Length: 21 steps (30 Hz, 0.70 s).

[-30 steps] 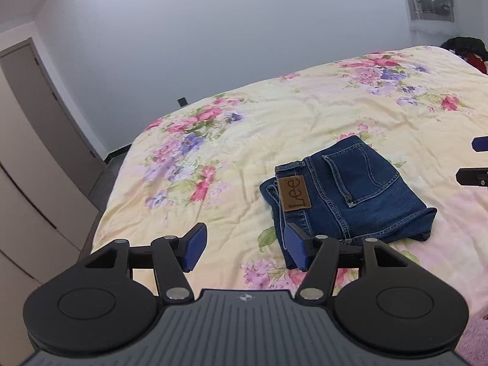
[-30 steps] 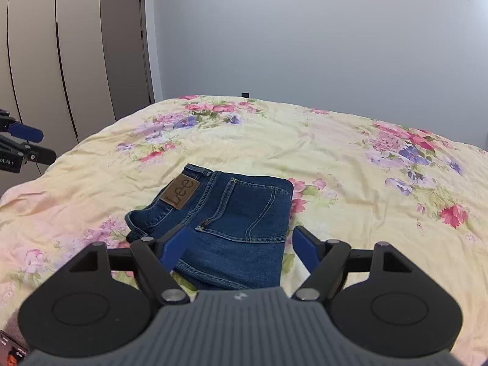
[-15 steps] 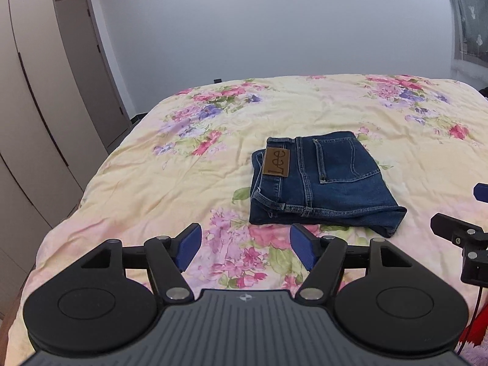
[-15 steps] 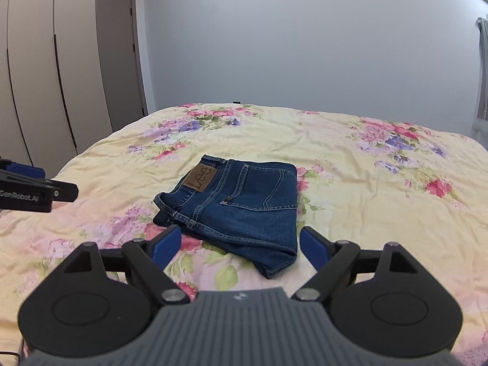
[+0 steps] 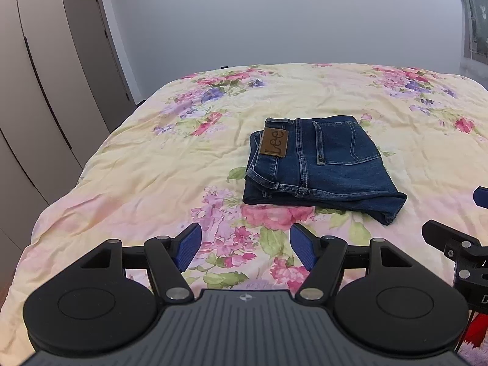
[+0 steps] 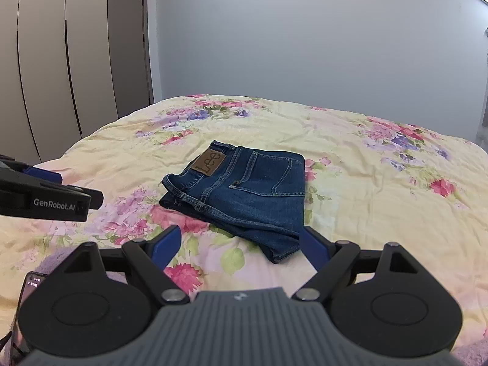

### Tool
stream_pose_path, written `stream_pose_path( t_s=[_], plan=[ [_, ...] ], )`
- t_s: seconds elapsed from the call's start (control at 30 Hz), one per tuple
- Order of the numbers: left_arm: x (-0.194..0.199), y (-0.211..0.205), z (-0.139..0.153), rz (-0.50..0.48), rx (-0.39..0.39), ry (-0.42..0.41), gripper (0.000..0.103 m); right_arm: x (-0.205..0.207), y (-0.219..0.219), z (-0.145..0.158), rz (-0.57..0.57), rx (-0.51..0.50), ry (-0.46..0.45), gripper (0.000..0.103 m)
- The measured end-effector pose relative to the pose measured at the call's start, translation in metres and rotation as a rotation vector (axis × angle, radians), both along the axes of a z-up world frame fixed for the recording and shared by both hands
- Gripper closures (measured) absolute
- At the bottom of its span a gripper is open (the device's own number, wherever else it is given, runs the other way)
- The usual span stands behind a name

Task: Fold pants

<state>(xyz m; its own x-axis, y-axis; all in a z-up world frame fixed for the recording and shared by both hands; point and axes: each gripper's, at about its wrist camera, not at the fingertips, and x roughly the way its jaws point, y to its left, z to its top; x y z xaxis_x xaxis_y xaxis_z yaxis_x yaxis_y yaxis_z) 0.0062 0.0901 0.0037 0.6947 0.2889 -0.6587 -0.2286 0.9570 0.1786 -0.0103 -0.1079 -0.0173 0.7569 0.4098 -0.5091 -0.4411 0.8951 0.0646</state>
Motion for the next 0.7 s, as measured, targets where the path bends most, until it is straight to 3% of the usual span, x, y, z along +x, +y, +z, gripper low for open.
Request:
stream_pose_path(
  t_s=[0.7],
  plan=[
    [-0.0002,-0.0002,0.0021,0.001,-0.004,-0.003,0.025,0.0012,-0.0044,0.0032,-0.009,0.015,-0.003,0.022]
  ],
)
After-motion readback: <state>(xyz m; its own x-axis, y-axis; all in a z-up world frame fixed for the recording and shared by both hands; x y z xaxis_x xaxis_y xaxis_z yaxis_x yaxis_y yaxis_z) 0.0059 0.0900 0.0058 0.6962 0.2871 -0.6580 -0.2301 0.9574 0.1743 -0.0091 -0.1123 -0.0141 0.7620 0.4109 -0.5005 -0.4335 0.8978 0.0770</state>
